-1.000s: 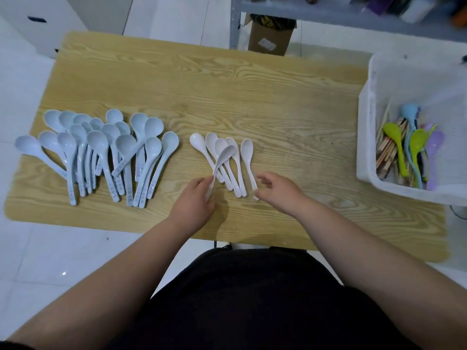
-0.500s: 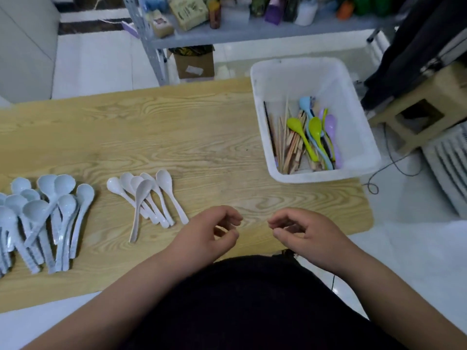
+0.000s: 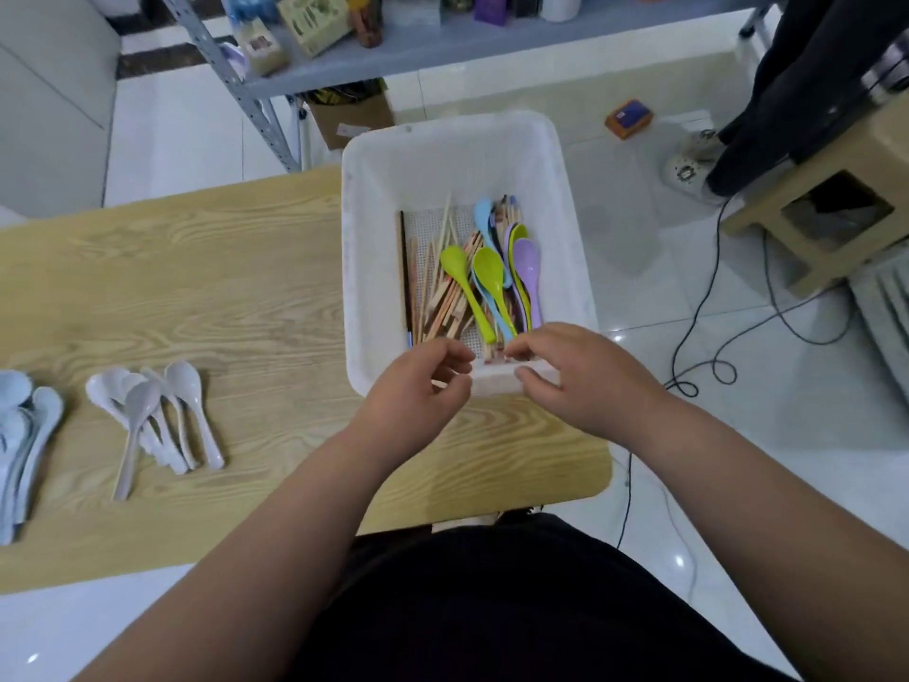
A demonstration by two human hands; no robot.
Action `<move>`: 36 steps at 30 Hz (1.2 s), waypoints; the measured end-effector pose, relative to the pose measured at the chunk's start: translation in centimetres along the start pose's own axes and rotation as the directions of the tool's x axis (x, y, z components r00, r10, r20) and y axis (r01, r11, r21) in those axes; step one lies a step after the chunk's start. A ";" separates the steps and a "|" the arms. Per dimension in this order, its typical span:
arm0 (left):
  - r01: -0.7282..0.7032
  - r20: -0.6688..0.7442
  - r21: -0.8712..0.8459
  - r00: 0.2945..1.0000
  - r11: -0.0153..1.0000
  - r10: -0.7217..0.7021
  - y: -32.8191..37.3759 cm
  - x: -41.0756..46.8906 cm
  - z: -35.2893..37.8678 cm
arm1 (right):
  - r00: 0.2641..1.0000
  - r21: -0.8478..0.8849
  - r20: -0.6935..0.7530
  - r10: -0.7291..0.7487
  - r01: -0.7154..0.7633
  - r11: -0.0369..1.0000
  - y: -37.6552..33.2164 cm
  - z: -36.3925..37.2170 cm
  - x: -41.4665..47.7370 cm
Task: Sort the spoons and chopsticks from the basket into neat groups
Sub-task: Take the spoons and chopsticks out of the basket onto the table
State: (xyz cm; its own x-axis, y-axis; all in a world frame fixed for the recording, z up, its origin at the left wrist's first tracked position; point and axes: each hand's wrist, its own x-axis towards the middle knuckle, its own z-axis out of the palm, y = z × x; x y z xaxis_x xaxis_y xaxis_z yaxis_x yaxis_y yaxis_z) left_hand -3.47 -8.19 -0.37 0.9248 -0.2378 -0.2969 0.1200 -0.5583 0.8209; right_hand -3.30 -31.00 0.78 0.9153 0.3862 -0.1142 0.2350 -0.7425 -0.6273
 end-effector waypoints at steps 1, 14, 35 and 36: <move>0.015 -0.003 0.021 1.000 1.000 -0.015 0.1 0.7 0.5 | 0.998 -0.040 -0.041 -0.040 0.038 0.998 1.0 -0.3 0.6; 0.386 -0.028 0.385 0.913 0.838 -0.408 -1.2 12.9 4.1 | 0.950 -0.236 -0.033 -0.310 0.294 0.926 6.7 2.3 3.9; 0.454 -0.214 0.167 0.883 0.875 -0.417 -1.6 15.8 7.1 | 0.968 -0.299 -0.022 -0.252 0.234 0.925 6.4 2.2 3.8; 0.439 -0.203 0.169 0.891 0.882 -0.405 -1.6 16.0 7.1 | 0.968 -0.307 -0.027 -0.249 0.229 0.924 6.3 2.3 3.8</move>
State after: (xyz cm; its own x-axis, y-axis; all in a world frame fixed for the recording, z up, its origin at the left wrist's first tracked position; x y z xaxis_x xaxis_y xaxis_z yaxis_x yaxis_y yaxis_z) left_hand 8.52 -16.76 -9.93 0.8490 0.1756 -0.4983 0.4513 -0.7314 0.5113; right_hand 0.92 -32.99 -5.36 0.8367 0.5436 0.0664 0.5269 -0.7658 -0.3687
